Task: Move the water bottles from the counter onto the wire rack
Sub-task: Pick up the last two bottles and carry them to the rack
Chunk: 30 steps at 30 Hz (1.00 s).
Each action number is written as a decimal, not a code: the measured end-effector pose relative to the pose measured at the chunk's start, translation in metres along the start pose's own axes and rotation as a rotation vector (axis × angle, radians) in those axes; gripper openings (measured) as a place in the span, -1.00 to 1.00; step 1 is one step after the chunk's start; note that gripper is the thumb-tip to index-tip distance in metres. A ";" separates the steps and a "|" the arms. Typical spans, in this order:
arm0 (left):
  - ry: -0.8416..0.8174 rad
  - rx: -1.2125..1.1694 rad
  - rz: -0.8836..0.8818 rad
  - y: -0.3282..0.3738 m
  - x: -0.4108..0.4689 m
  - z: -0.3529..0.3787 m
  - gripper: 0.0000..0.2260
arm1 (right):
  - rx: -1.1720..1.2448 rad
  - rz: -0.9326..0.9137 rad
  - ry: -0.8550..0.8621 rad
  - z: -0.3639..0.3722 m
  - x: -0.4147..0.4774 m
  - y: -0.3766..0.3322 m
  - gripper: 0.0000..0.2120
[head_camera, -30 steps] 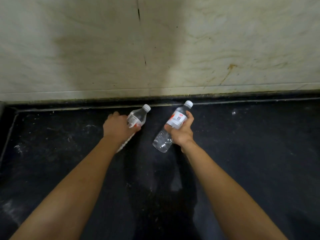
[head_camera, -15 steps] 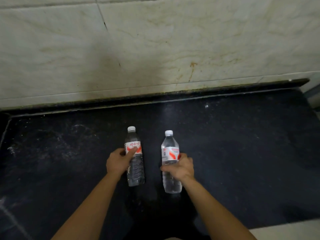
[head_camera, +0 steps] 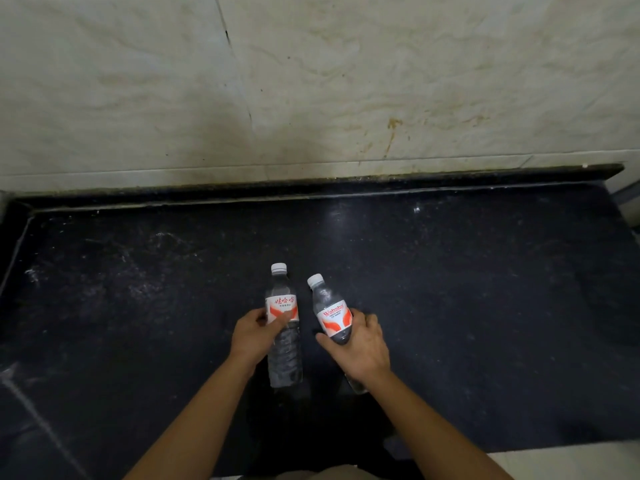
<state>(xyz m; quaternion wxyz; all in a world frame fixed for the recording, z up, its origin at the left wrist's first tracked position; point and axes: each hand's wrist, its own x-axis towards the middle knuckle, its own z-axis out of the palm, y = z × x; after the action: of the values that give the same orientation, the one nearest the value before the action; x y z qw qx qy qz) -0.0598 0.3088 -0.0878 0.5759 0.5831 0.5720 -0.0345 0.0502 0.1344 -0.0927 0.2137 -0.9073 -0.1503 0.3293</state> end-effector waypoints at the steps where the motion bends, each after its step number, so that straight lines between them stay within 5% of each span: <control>1: -0.010 -0.006 0.007 -0.001 0.000 0.001 -0.62 | 0.003 -0.001 0.003 0.001 0.000 0.000 -0.15; 6: -0.050 -0.001 0.007 0.002 0.007 0.004 -0.53 | 0.088 0.072 0.114 0.005 -0.006 -0.003 -0.07; 11: -0.062 0.070 0.026 0.004 0.011 0.002 -0.50 | -0.006 -0.026 0.348 0.003 -0.016 0.014 -0.40; 15: -0.077 0.044 0.036 0.001 0.011 0.001 -0.53 | 0.038 0.099 0.509 -0.022 -0.001 0.029 -0.49; 18: -0.062 0.056 0.073 -0.003 0.014 0.006 -0.54 | 0.106 0.117 0.396 -0.040 0.007 0.031 -0.51; 23: -0.038 0.136 0.148 0.002 0.014 0.031 -0.55 | -0.208 0.114 0.182 -0.046 0.008 0.029 -0.06; 30: 0.101 0.239 0.225 0.002 0.001 0.056 -0.53 | -0.043 0.089 0.208 -0.050 0.015 0.042 -0.32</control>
<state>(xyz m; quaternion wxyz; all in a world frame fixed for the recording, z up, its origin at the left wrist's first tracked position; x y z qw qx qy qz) -0.0232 0.2708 -0.1060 0.4734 0.7087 0.5231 -0.0083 0.0996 0.0897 -0.0870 0.1939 -0.9467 -0.0941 0.2394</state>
